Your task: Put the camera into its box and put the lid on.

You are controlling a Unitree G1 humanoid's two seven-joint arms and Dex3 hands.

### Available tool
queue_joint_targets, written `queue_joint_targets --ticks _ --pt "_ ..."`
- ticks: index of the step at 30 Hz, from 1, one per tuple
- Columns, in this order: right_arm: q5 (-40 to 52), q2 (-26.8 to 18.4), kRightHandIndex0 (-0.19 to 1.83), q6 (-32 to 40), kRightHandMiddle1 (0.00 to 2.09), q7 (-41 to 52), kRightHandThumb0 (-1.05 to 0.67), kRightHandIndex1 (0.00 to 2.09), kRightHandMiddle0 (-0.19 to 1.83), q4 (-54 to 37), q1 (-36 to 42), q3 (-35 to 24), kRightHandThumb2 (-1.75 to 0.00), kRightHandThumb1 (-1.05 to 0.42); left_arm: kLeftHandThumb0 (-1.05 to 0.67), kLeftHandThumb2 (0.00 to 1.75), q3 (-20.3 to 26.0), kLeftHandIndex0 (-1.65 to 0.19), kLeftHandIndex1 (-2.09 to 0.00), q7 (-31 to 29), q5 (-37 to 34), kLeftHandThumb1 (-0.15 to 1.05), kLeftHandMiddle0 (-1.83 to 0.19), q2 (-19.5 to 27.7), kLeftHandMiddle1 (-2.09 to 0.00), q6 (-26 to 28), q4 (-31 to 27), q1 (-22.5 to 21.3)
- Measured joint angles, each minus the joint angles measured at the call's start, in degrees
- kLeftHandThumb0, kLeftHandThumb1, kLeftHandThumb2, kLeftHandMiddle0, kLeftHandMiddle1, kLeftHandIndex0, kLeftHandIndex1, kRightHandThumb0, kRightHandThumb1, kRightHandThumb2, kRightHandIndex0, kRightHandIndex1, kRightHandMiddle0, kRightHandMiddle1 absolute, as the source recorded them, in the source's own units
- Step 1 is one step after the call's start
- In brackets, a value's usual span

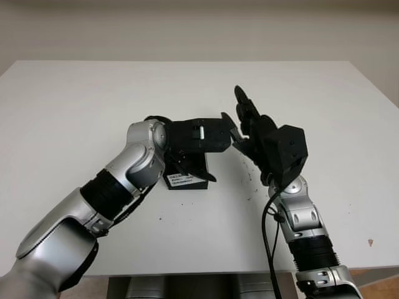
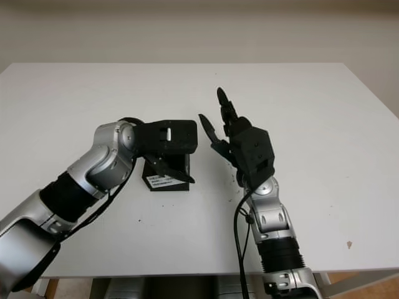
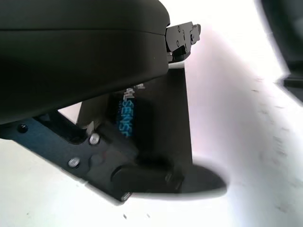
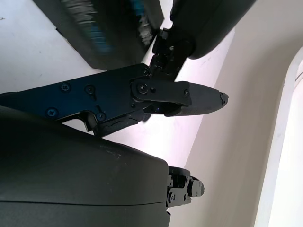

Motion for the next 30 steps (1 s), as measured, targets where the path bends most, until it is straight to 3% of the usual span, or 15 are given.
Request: queue_joint_targets --ticks 5,9,12,19,25,30 --pt "0.20 -0.16 -0.06 0.91 0.05 0.26 -0.71 0.05 -0.03 -0.54 0.10 -0.35 -0.44 -1.05 -0.83 0.66 5.98 0.19 0.00 -1.05 -5.78 1.05 0.19 -0.07 0.00 0.42 -7.99 1.74" --pt "0.64 -0.50 -0.06 1.07 0.05 0.37 -0.69 0.05 -0.03 -1.08 0.09 -1.33 -0.42 -1.05 -0.84 0.62 10.05 0.19 0.00 -0.50 -7.21 1.05 0.19 2.60 0.00 0.33 -14.47 3.32" --pt "1.47 -0.79 -0.06 1.22 0.05 0.87 -0.67 0.05 -0.03 -1.06 0.20 -1.99 -0.42 -1.05 -0.83 0.62 12.15 0.19 0.00 3.39 -7.13 1.05 0.19 5.31 0.00 -5.45 -18.43 8.44" --pt "1.45 -0.91 -0.06 1.16 0.05 1.21 -0.69 0.05 -0.02 -1.03 0.20 -1.95 -0.42 -1.05 -0.83 0.63 14.99 0.19 0.00 11.80 -6.30 1.05 0.19 7.22 0.00 -16.26 -17.73 15.00" --pt "2.40 -1.18 -0.06 1.51 0.05 1.13 -0.67 0.05 -0.04 -1.22 0.20 -2.96 -0.44 -1.05 -0.77 0.59 25.78 0.19 0.00 20.12 -13.50 1.05 0.19 4.75 0.00 -18.96 -15.59 20.76" --pt "5.06 -1.16 -0.14 1.10 0.02 2.09 -0.68 0.02 -0.13 -1.42 0.21 -4.53 -0.61 -1.05 -0.79 0.67 33.63 0.19 0.00 29.57 -18.44 1.05 0.19 1.14 0.00 -24.67 -11.97 26.08"
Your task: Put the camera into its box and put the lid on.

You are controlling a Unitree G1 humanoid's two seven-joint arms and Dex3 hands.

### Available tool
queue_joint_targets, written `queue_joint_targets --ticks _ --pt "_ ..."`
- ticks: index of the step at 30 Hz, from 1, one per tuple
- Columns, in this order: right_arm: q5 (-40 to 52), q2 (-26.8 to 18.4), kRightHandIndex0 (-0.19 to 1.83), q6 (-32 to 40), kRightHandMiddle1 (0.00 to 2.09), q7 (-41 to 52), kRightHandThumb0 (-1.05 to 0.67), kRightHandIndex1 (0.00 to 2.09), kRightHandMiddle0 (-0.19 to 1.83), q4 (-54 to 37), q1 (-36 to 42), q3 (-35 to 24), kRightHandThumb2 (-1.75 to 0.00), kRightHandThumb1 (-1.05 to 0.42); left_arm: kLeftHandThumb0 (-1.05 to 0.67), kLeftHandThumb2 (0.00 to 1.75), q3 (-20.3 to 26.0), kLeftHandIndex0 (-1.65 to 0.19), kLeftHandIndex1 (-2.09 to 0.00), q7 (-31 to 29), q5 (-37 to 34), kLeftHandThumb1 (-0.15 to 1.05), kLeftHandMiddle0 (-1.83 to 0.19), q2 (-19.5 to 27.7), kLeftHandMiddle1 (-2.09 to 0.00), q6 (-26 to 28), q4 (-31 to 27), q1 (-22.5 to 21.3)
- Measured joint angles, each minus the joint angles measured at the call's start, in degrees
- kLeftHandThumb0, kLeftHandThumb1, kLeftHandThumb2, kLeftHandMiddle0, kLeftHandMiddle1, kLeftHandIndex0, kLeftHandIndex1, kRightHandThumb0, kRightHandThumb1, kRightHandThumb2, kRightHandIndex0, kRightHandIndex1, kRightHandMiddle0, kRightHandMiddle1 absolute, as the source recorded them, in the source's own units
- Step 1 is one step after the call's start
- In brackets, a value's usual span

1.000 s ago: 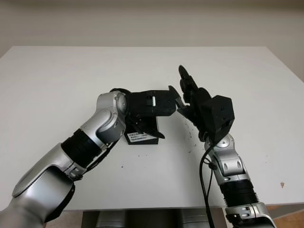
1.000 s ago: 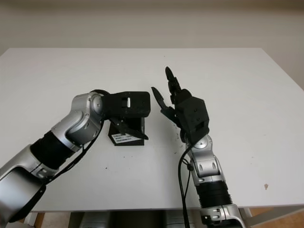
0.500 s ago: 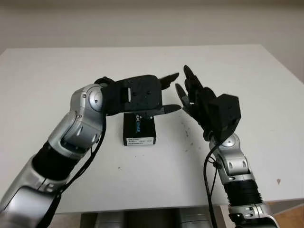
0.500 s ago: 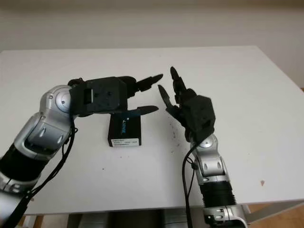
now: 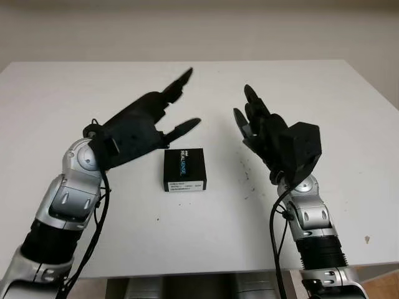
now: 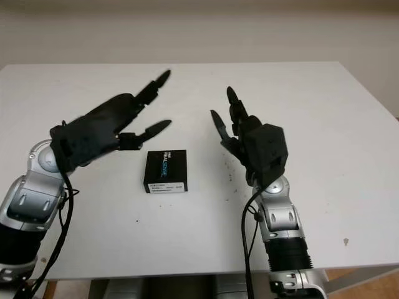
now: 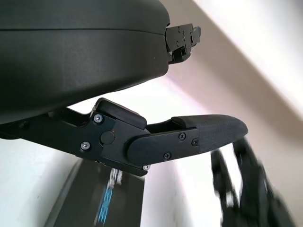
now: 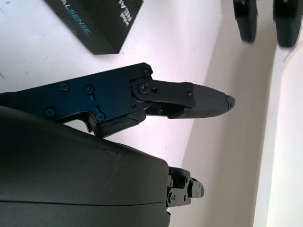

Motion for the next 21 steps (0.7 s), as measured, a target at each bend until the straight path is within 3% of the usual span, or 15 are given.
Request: queue_joint_targets --ticks 4,9,21 --pt "1.20 0.13 -0.19 -0.36 0.01 0.47 -0.68 0.00 -0.19 -0.80 0.02 -0.17 -0.67 -1.05 -0.84 0.69 6.71 0.19 0.00 6.74 -6.56 1.05 0.19 -4.76 0.00 -5.54 2.65 2.96" --pt "1.17 0.25 -0.19 -0.82 0.00 0.10 -0.72 0.00 -0.19 -0.82 0.01 -0.03 -0.68 -1.05 -0.83 0.68 11.80 0.19 0.00 8.68 -12.83 1.05 0.19 -7.36 0.00 -10.80 6.71 6.23" --pt "0.42 1.46 -0.19 -1.05 0.00 -2.73 -0.79 0.00 -0.19 0.31 -0.30 0.11 -0.63 -1.05 -0.89 0.66 14.22 0.19 0.00 10.69 -15.73 1.05 0.19 -8.38 0.00 -16.35 10.69 9.03"
